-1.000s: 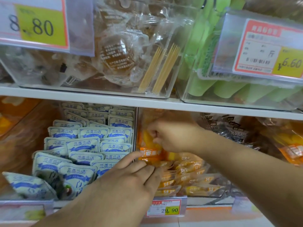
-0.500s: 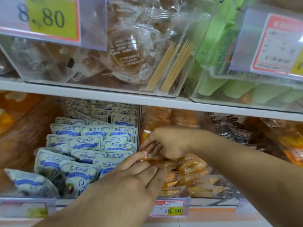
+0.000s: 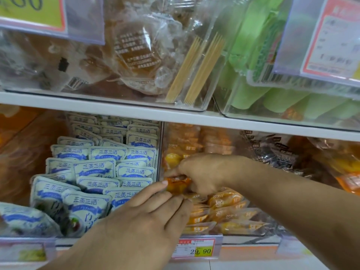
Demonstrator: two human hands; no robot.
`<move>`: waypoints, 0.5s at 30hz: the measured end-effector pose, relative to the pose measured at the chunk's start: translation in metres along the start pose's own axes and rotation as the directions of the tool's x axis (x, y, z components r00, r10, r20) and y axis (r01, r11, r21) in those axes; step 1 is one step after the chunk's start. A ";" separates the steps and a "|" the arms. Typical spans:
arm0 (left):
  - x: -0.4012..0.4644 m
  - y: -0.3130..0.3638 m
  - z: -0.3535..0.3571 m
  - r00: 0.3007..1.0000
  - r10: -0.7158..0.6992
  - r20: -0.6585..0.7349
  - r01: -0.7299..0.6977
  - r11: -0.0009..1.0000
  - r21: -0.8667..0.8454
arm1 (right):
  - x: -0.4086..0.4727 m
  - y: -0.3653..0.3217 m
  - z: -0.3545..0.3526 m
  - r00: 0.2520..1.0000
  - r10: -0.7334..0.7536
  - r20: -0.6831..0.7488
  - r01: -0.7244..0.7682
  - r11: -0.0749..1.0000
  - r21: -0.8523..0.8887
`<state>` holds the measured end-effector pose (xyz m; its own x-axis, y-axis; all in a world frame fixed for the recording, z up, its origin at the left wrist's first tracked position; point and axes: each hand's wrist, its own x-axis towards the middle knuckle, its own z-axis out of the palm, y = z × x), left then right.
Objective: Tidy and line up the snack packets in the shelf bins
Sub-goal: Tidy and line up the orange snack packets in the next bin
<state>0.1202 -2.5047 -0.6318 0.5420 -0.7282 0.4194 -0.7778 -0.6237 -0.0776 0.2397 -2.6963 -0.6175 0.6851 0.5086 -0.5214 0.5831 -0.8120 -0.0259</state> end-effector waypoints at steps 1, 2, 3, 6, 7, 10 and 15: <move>-0.001 0.001 0.002 1.000 0.007 0.002 -0.007 1.000 0.012 | 0.001 0.001 0.001 1.000 -0.011 0.013 0.011 1.000 -0.008; -0.001 0.001 0.003 1.000 0.010 -0.001 -0.010 1.000 0.016 | 0.001 0.002 0.001 0.999 -0.022 0.025 0.023 1.000 -0.014; -0.001 0.001 0.003 1.000 0.010 0.012 -0.010 1.000 0.009 | 0.003 0.003 0.002 0.999 -0.034 0.038 0.034 0.999 -0.013; -0.002 -0.001 0.003 1.000 0.028 -0.005 -0.028 1.000 0.007 | 0.008 0.006 0.004 0.996 -0.041 0.079 0.038 0.998 0.045; -0.002 -0.001 0.002 1.000 0.029 -0.001 -0.029 1.000 0.008 | 0.010 0.008 0.005 0.995 -0.046 0.091 0.039 0.996 0.074; -0.001 0.000 -0.001 1.000 0.022 0.022 -0.022 1.000 0.001 | 0.013 0.012 0.006 0.994 -0.048 0.096 0.027 0.977 0.212; -0.002 0.002 -0.005 1.000 -0.015 0.019 0.014 1.000 0.022 | 0.012 0.008 0.005 0.994 -0.076 0.078 0.063 0.986 0.151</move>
<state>0.1159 -2.5031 -0.6279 0.5592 -0.7243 0.4034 -0.7630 -0.6399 -0.0911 0.2499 -2.6980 -0.6280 0.6029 0.5447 -0.5829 0.5524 -0.8122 -0.1877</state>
